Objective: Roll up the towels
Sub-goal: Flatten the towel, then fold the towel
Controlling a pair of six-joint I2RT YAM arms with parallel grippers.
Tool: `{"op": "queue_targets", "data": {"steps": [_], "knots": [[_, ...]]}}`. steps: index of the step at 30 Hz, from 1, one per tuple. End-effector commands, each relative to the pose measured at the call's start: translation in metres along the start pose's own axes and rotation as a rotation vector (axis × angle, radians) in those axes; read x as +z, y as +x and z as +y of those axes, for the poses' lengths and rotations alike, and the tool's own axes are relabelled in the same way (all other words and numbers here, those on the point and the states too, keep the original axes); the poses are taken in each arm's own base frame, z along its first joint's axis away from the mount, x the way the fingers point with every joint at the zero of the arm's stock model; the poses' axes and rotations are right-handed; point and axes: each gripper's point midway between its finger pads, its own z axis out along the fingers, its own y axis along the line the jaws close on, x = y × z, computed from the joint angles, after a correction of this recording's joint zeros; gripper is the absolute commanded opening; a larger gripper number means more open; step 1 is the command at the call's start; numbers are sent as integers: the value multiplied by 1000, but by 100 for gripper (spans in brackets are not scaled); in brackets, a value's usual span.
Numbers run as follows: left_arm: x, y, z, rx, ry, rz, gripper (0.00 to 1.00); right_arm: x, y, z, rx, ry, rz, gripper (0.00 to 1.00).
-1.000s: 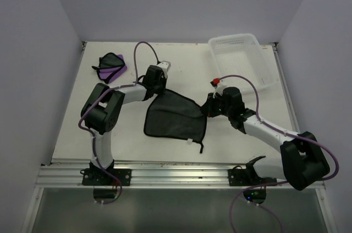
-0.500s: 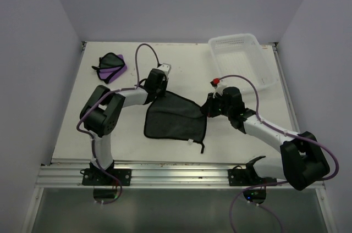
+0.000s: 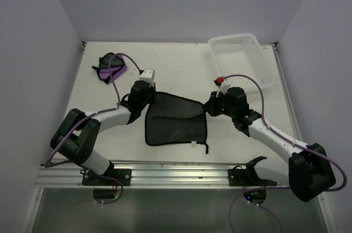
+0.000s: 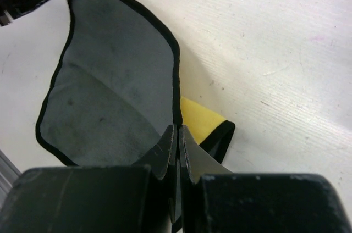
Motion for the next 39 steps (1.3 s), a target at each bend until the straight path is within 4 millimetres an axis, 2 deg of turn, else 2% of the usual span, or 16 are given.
{"op": "queue_targets", "data": {"steps": [1, 6, 7, 8, 13, 16, 24, 27, 31, 34, 39], "knots": [[-19, -33, -9, -76, 60, -163, 0, -3, -4, -7, -13, 48, -11, 0], [-44, -36, -10, -101, 105, -220, 0, -3, 5, -16, -5, 87, 8, 0], [-54, -44, -13, -109, 125, -255, 0, -3, 6, -16, -3, 91, 9, 0], [-58, -36, -10, -109, 128, -250, 0, -3, 7, -16, 7, 91, 8, 0], [-87, -32, -11, -136, 183, -302, 0, -2, 10, -17, 28, 95, 9, 0], [-97, -26, -11, -151, 201, -302, 0, -2, 12, -15, 42, 84, 15, 0], [-110, 5, -11, -176, 250, -259, 0, -6, 19, -14, 53, 79, 29, 0], [-118, 9, -12, -195, 263, -250, 0, -7, 22, -15, 58, 89, 44, 0], [-130, 3, -10, -218, 263, -269, 0, -8, 24, -15, 65, 87, 47, 0], [-134, 4, -9, -223, 262, -268, 0, -9, 25, -14, 71, 82, 49, 0], [-134, 16, -9, -224, 259, -219, 0, -8, 30, -8, 70, 48, 73, 0]]}}
